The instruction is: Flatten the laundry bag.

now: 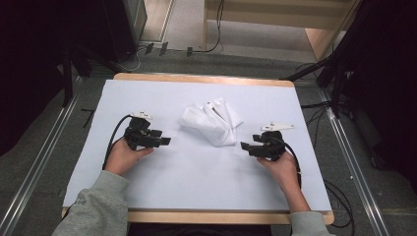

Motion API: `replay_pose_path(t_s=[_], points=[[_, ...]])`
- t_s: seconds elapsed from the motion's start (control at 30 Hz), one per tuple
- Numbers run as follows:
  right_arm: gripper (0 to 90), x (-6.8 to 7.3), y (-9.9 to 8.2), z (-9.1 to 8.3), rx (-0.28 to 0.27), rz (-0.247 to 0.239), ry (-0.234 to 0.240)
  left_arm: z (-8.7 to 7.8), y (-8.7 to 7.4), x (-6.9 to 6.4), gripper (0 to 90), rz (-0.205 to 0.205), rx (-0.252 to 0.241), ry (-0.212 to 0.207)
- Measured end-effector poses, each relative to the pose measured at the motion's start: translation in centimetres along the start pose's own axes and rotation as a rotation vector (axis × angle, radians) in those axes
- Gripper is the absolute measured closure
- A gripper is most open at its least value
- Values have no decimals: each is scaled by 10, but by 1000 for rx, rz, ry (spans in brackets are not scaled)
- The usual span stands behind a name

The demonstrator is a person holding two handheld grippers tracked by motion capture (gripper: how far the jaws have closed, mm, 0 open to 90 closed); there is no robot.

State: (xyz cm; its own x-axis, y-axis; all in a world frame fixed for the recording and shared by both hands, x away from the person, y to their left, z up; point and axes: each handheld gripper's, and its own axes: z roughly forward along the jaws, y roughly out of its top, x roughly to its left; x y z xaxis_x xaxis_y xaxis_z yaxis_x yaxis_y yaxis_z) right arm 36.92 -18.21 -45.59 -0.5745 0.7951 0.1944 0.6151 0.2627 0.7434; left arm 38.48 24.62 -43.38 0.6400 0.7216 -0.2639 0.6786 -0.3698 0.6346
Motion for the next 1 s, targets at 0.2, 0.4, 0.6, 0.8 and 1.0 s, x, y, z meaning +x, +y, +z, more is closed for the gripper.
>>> replay_pose_path(t_s=[0.2,0.4,0.6,0.8,1.0], points=[[397,0,1,-1,4,4,0,0,1,1,404,-6,0,-15],[400,3,1,-1,3,-5,4,-1,1,1,388,-2,-5,-15],[401,2,0,-4,2,6,7,0,1,1,376,0,-7,-13],[405,3,1,-3,14,13,13,0,1,1,372,1,-5,-14],[399,4,1,-2,18,-3,14,0,1,1,371,1,-7,-14]])
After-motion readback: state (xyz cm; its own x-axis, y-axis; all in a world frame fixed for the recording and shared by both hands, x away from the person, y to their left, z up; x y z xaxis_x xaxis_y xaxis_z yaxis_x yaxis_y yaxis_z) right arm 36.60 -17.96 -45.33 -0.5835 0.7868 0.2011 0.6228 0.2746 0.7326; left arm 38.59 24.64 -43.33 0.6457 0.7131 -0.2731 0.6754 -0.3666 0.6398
